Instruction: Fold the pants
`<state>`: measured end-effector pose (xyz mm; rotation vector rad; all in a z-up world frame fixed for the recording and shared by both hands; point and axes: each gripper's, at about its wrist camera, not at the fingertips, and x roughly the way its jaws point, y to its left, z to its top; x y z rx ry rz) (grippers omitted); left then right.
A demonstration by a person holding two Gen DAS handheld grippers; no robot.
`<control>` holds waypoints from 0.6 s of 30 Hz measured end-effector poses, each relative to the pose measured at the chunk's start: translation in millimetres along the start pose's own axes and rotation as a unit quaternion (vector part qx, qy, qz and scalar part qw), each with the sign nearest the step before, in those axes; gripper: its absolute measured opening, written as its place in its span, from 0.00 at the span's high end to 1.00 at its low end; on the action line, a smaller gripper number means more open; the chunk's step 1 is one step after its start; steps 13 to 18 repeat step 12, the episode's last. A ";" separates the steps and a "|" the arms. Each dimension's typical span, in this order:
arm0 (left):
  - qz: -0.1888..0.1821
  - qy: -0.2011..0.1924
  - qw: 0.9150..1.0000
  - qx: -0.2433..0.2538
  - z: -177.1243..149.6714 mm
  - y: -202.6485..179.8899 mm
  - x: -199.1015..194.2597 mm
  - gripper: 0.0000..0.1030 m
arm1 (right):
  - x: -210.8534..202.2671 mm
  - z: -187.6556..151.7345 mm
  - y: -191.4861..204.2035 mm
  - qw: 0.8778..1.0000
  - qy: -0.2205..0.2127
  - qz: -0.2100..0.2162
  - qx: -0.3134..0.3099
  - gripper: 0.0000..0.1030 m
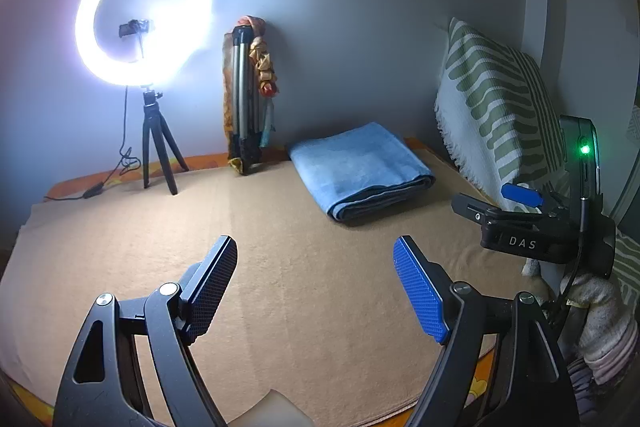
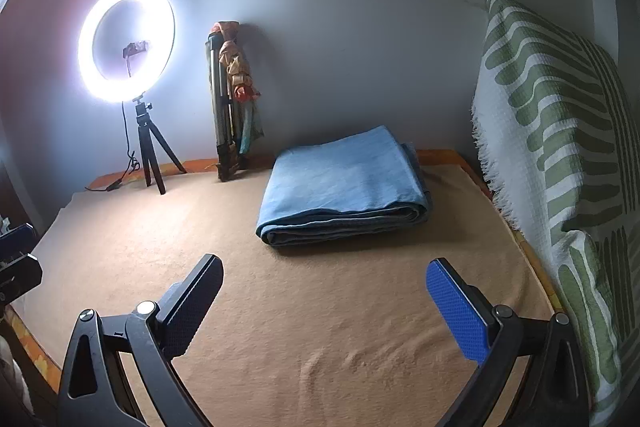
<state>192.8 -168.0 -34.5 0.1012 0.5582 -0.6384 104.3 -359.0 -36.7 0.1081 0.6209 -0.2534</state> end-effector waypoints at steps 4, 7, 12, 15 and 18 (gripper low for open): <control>0.001 -0.001 1.000 0.000 0.2 0.4 -0.4 0.22 | -0.1 -0.1 0.9 1.000 0.000 0.001 0.000 0.00; 0.001 -0.001 1.000 0.000 0.3 0.5 -0.6 0.22 | -0.4 -0.1 1.1 1.000 0.000 0.002 0.001 0.00; 0.003 -0.001 1.000 0.001 0.0 -0.1 -0.7 0.22 | 0.6 -1.1 2.4 1.000 0.003 0.002 -0.001 0.00; 0.003 -0.001 1.000 0.001 0.0 -0.1 -0.7 0.22 | 0.6 -1.1 2.4 1.000 0.003 0.002 -0.001 0.00; 0.003 -0.001 1.000 0.001 0.0 -0.1 -0.7 0.22 | 0.6 -1.1 2.4 1.000 0.003 0.002 -0.001 0.00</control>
